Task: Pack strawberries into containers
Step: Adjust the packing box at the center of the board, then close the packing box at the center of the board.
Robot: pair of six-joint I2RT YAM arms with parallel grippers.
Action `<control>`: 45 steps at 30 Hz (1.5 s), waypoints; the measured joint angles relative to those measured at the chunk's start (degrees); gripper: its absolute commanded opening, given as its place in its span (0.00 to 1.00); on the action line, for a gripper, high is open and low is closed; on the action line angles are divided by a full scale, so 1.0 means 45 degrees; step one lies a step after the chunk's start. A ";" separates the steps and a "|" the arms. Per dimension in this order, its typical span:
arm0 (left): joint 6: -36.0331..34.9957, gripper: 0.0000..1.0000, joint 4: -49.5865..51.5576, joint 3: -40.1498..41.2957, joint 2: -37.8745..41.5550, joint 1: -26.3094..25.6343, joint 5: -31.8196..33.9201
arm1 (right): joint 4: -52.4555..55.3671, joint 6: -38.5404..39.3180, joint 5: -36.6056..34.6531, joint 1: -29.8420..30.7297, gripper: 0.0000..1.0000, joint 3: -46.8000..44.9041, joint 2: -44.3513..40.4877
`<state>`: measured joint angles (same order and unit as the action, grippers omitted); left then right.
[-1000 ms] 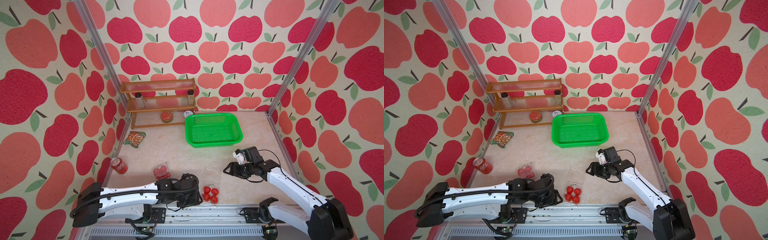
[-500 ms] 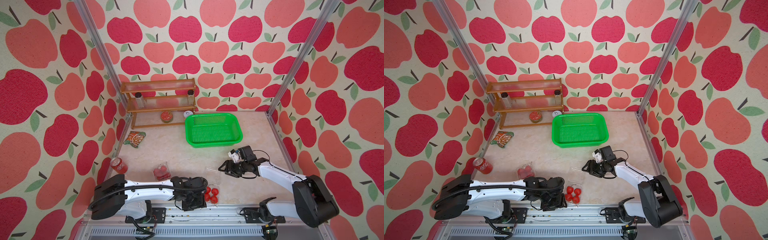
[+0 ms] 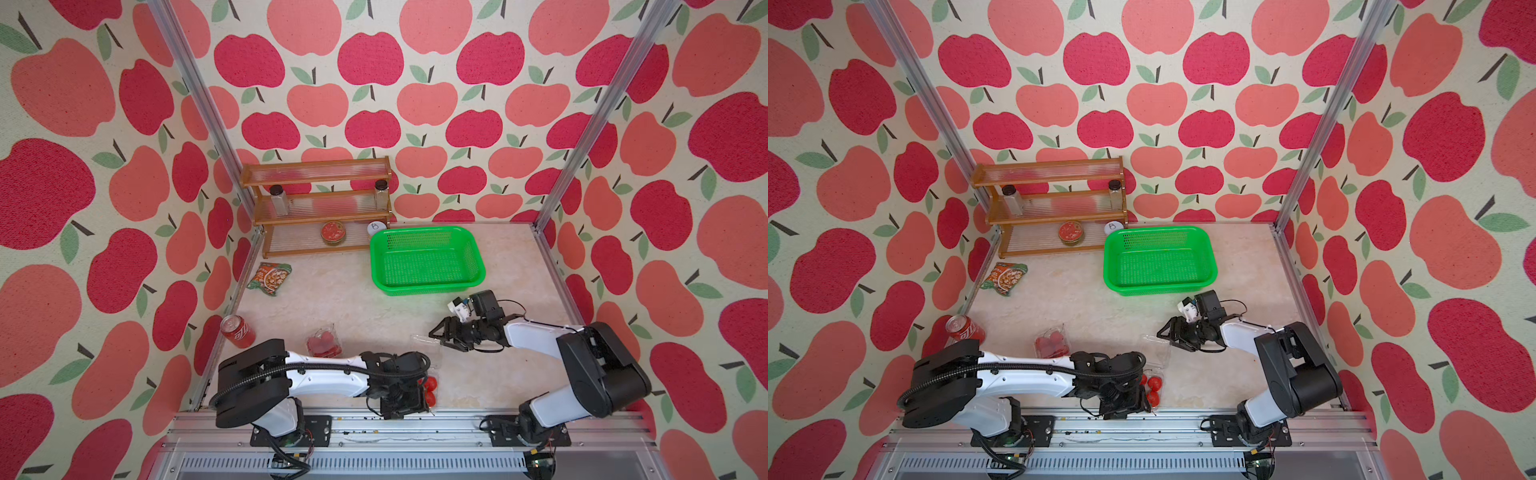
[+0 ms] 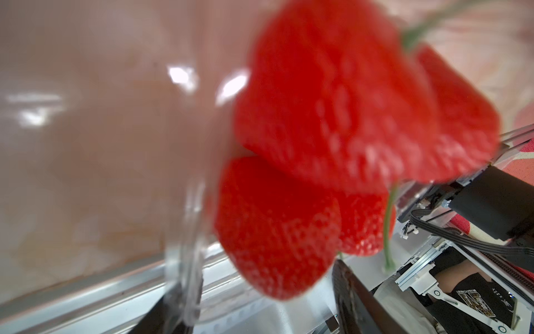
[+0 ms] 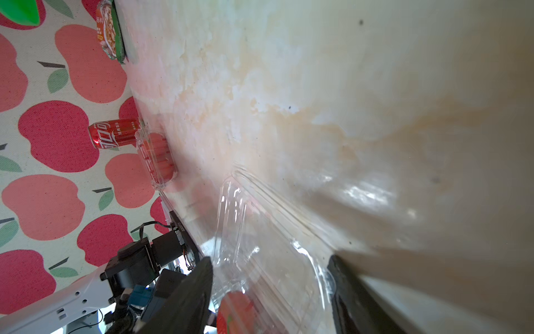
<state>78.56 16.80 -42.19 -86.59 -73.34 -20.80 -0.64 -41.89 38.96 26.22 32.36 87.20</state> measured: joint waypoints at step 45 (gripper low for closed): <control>-0.2764 0.73 0.2259 -0.0476 0.2968 0.6781 0.1763 | -0.1277 0.0481 0.0617 0.0491 0.13 0.1583 0.2482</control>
<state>66.13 26.96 -44.34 -73.23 -42.83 -12.86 -6.39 -39.72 41.74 28.42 39.48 98.37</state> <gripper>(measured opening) 0.721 0.138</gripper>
